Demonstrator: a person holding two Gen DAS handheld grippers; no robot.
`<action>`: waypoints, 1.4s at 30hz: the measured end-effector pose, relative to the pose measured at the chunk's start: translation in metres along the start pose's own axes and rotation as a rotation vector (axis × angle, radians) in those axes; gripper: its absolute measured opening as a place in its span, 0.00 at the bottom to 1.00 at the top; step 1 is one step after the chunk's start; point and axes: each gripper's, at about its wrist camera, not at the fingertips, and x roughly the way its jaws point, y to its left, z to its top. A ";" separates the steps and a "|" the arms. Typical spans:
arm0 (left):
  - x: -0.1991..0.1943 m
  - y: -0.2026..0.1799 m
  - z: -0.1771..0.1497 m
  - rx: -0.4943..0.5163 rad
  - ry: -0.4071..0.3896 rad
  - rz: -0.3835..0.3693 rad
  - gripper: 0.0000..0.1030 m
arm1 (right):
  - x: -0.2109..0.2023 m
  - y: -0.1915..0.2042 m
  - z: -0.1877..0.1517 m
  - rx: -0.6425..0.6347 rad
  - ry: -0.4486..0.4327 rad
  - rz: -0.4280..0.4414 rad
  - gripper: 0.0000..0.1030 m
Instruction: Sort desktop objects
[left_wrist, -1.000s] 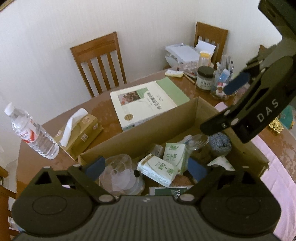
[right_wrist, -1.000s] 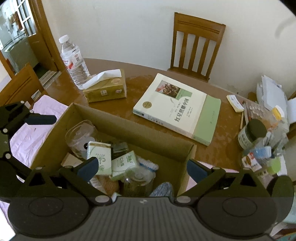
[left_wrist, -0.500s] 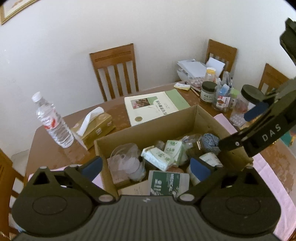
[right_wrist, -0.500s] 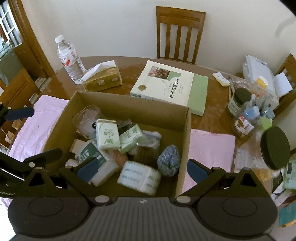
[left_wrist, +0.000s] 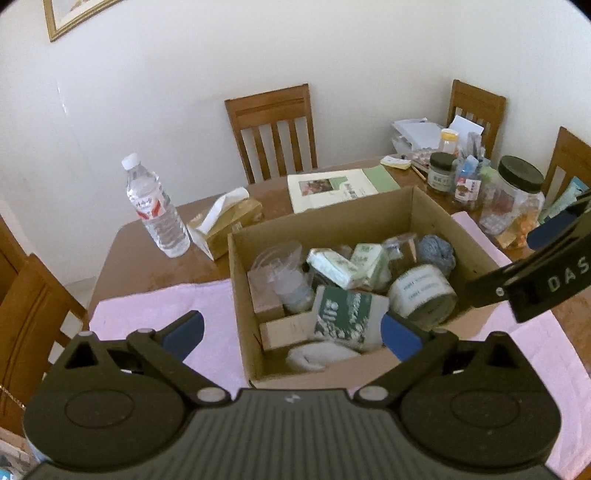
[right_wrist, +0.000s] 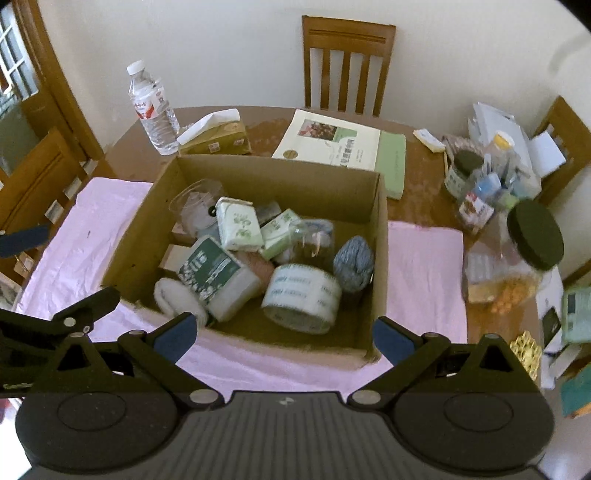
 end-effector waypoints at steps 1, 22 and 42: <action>-0.003 0.000 -0.002 -0.010 0.003 -0.006 0.99 | -0.002 0.003 -0.004 0.003 -0.007 -0.012 1.00; -0.026 -0.002 -0.013 -0.124 0.048 -0.006 0.99 | -0.049 0.024 -0.061 0.140 -0.164 -0.143 1.00; -0.025 0.002 -0.010 -0.153 0.075 -0.029 0.99 | -0.053 0.024 -0.060 0.145 -0.166 -0.125 1.00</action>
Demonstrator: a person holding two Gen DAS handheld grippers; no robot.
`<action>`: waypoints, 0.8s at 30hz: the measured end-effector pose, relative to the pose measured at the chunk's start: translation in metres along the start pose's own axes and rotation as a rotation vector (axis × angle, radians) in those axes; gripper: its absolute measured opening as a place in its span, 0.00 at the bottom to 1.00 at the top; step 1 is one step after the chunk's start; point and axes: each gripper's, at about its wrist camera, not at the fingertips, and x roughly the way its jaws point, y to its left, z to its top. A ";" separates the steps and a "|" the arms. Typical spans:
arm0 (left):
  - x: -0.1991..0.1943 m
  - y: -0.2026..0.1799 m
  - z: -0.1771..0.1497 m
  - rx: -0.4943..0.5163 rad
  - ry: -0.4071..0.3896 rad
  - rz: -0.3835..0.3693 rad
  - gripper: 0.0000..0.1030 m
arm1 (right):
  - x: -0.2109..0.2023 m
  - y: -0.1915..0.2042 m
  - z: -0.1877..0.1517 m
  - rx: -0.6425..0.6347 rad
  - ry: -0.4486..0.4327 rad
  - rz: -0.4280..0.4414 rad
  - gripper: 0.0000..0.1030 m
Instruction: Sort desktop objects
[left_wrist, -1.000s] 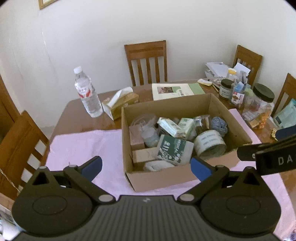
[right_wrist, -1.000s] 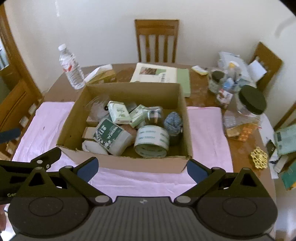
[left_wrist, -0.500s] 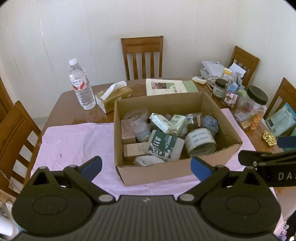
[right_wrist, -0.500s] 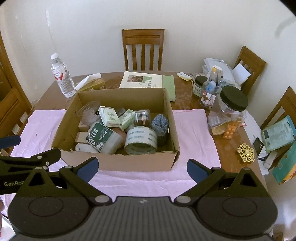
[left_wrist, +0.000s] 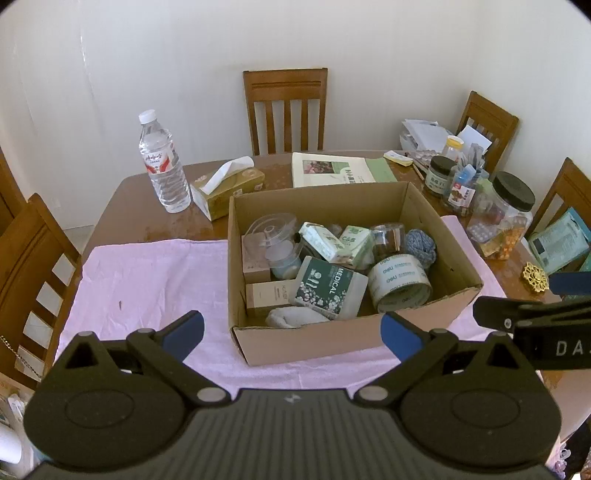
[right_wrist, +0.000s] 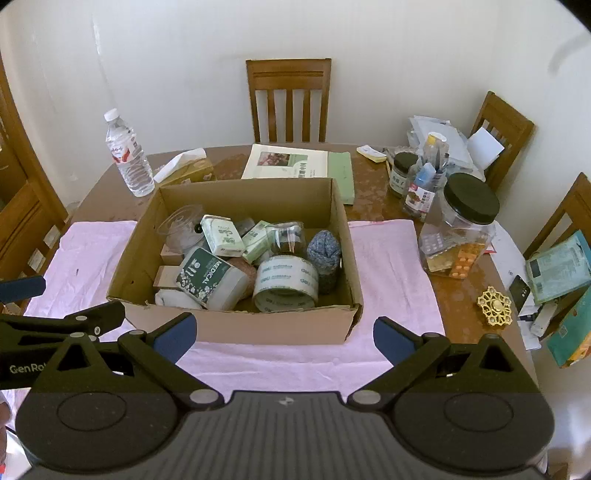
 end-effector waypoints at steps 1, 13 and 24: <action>0.000 0.000 0.000 0.002 0.001 0.001 0.99 | 0.000 0.000 0.000 0.001 0.000 0.001 1.00; 0.001 -0.001 0.001 0.009 0.021 -0.004 0.99 | 0.002 -0.001 0.000 0.014 0.010 0.003 1.00; 0.003 -0.002 0.002 0.010 0.048 0.000 0.99 | 0.004 -0.003 -0.001 0.015 0.025 0.005 1.00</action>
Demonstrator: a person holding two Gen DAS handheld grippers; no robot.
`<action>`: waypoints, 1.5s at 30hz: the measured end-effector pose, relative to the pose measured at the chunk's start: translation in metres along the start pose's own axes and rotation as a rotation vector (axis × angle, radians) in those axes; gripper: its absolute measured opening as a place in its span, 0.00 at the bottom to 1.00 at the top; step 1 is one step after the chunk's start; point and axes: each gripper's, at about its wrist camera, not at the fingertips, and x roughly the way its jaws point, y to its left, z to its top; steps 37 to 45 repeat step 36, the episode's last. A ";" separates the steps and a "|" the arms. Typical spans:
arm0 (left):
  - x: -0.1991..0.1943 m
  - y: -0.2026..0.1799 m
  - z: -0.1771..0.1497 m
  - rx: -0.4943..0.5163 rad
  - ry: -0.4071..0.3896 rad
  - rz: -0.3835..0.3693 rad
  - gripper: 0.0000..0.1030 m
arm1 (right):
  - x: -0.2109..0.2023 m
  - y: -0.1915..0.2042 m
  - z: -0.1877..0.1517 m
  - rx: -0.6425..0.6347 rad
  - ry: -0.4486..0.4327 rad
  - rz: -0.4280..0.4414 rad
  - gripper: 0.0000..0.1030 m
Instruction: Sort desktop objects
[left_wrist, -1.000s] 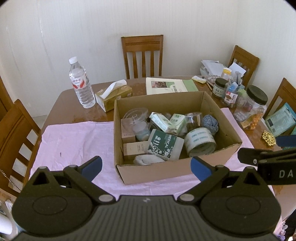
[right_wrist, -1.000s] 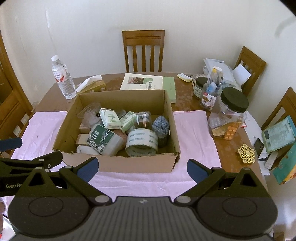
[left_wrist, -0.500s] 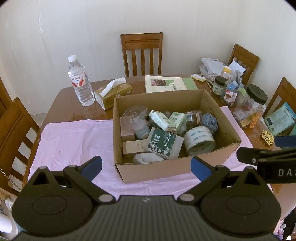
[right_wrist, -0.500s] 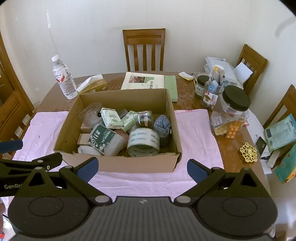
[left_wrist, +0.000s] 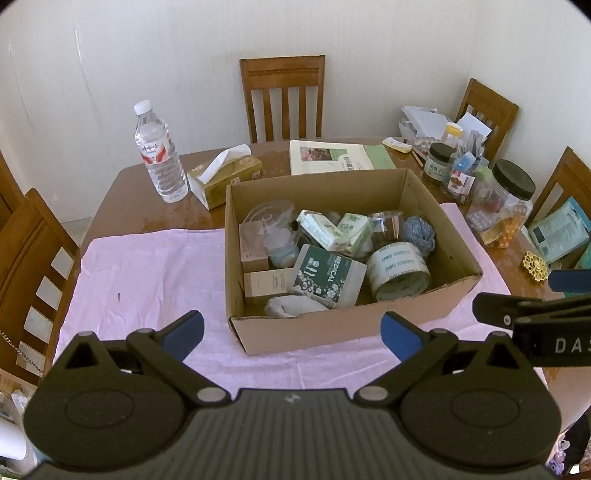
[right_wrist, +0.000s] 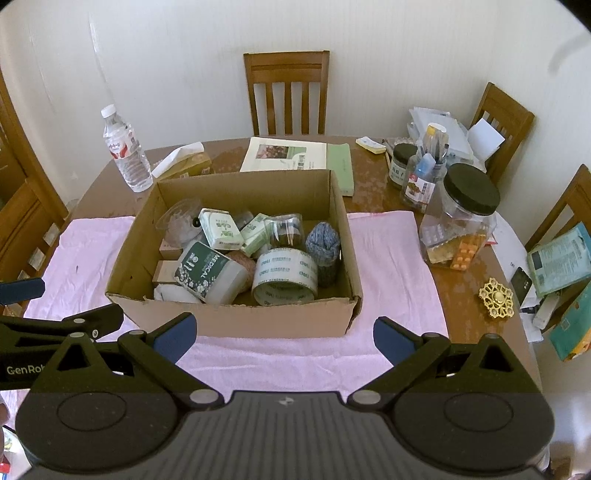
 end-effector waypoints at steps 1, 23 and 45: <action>0.000 0.000 0.000 -0.001 0.002 -0.001 0.99 | 0.000 0.000 0.000 0.001 0.001 0.001 1.00; 0.008 -0.002 0.001 -0.008 0.063 -0.003 0.99 | 0.008 -0.004 0.000 0.017 0.072 0.026 1.00; 0.010 -0.002 0.002 -0.009 0.064 -0.002 0.99 | 0.010 -0.003 0.002 0.016 0.076 0.029 1.00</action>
